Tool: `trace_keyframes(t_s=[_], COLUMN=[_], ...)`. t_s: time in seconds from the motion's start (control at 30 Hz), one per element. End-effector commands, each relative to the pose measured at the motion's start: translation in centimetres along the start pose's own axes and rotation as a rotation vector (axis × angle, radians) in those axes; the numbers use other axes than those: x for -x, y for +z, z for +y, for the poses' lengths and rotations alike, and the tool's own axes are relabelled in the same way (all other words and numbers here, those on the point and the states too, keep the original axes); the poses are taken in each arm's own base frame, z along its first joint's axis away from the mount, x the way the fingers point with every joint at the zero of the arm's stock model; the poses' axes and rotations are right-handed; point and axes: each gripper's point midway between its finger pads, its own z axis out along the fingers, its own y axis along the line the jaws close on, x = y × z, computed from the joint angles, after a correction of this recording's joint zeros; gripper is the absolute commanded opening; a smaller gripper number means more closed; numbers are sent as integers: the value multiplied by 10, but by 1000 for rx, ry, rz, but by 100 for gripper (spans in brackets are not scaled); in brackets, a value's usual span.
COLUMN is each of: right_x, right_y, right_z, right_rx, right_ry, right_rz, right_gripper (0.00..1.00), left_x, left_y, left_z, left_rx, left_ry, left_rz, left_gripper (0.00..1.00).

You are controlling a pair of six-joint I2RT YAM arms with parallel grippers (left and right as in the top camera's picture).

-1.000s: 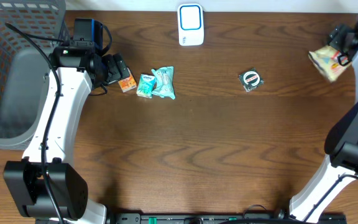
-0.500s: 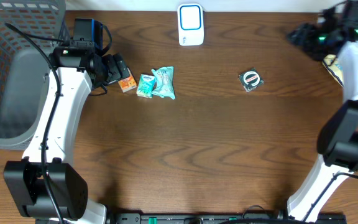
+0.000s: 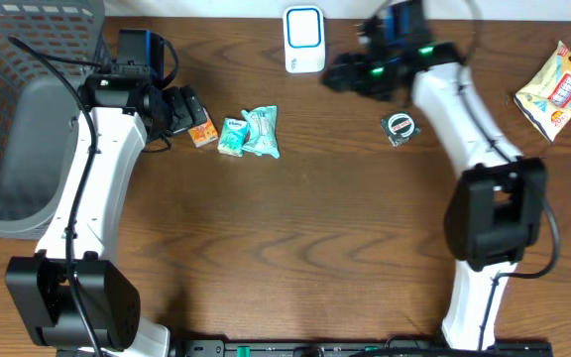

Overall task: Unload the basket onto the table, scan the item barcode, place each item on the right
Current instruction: 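Release the snack bag and move the right gripper toward the wipes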

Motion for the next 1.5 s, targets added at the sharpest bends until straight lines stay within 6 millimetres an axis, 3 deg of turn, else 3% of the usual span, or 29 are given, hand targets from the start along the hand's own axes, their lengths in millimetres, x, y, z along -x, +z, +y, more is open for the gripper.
trace_keyframes(t_s=[0.0, 0.17, 0.27, 0.57, 0.67, 0.83, 0.93, 1.07, 1.27, 1.47], right_x=[-14, -34, -50, -89, -98, -97, -96, -95, -86, -82], right_y=[24, 57, 75, 114, 121, 101, 78, 46, 4, 2], right_z=[18, 55, 70, 57, 43, 0, -20, -30, -15, 39], right_rx=[-81, -44, -40, -174, -238, -486, -594, -653, -633, -394], right_ry=[-46, -111, -147, -108, -94, -13, -8, 11, 21, 30], right_rz=[-17, -7, 14, 80, 96, 56, 64, 88, 69, 66], right_gripper=[89, 89, 83, 71, 73, 73, 71, 69, 65, 59], left_x=[2, 2, 2, 2, 2, 2, 2, 2, 2, 2], left_y=[1, 1, 1, 1, 1, 1, 1, 1, 1, 1], left_z=[3, 3, 3, 3, 3, 3, 3, 3, 3, 3], left_rx=[14, 14, 14, 14, 14, 14, 14, 14, 14, 14], left_ry=[3, 3, 3, 3, 3, 3, 3, 3, 3, 3], left_rz=[-4, -4, -4, -4, -4, -4, -4, -4, -4, -4], left_gripper=[100, 100, 100, 100, 100, 100, 100, 100, 100, 100])
